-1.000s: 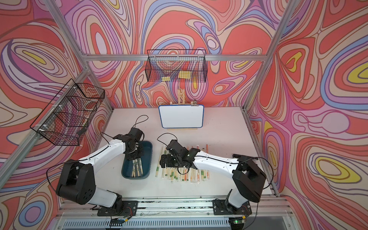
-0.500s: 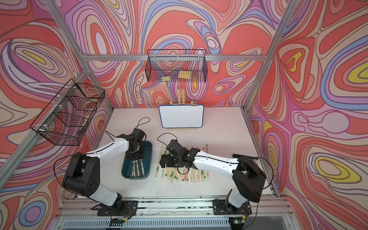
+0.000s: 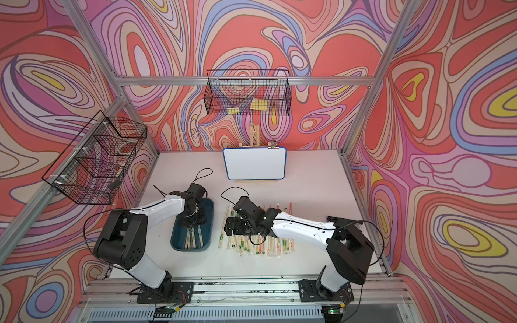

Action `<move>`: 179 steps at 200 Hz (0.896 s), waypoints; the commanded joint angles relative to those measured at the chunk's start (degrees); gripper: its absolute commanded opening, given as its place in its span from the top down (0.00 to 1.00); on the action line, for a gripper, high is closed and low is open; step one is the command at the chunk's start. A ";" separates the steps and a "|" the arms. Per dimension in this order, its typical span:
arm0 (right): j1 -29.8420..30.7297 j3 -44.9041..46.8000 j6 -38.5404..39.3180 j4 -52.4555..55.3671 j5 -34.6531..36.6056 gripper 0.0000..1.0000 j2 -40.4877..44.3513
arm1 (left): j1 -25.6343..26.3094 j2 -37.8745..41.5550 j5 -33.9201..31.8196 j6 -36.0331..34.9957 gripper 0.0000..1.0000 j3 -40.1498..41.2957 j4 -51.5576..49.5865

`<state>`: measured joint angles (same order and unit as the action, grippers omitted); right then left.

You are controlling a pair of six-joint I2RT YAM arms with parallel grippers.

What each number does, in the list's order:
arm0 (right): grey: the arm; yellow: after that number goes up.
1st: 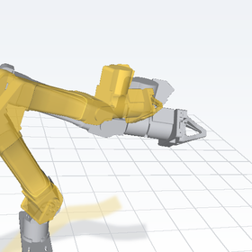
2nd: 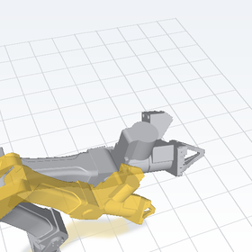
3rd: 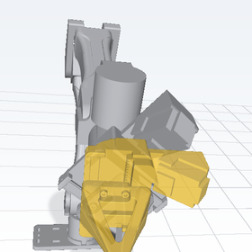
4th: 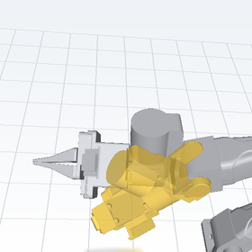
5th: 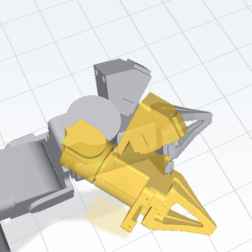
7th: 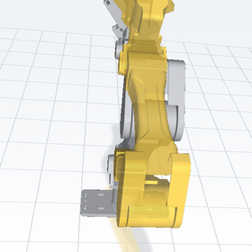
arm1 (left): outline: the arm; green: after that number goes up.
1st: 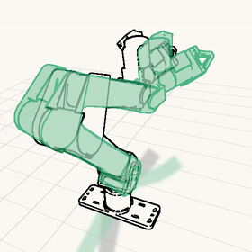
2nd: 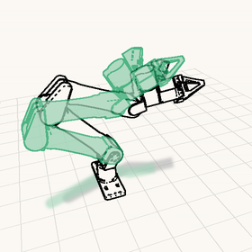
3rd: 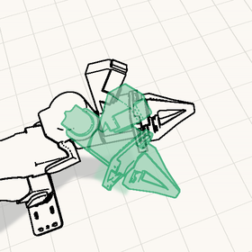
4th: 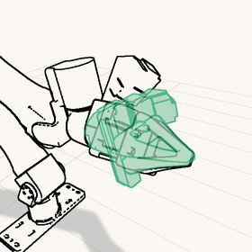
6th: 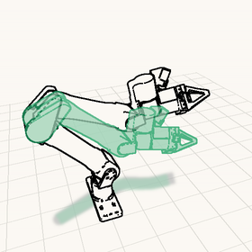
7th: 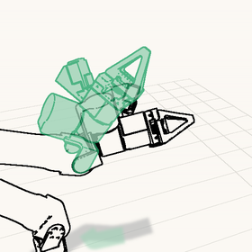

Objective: Take the paired disposable chopsticks out of the storage box
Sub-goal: Pick up the paired disposable chopsticks from the storage box.

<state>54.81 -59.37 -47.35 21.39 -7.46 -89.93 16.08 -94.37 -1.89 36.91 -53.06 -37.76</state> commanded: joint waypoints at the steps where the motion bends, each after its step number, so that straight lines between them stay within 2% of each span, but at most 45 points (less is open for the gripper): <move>1: -0.20 -1.54 0.77 0.59 0.52 0.06 0.43 | -0.21 -2.05 1.94 0.58 0.77 2.20 2.83; 59: -0.15 -2.15 0.95 1.14 0.65 0.06 0.63 | -0.30 -2.40 2.24 0.10 1.00 1.80 2.16; 112: -0.14 -2.31 1.19 1.55 0.79 0.06 0.97 | -0.23 1.31 1.87 -0.42 1.00 0.13 -1.94; 179: -0.15 -2.59 1.30 0.80 0.37 0.06 0.29 | -0.23 10.42 0.23 -2.88 1.00 -7.94 -12.47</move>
<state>54.81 -60.58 -46.92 22.31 -7.40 -89.91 16.03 -87.31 -1.26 35.73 -57.82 -44.36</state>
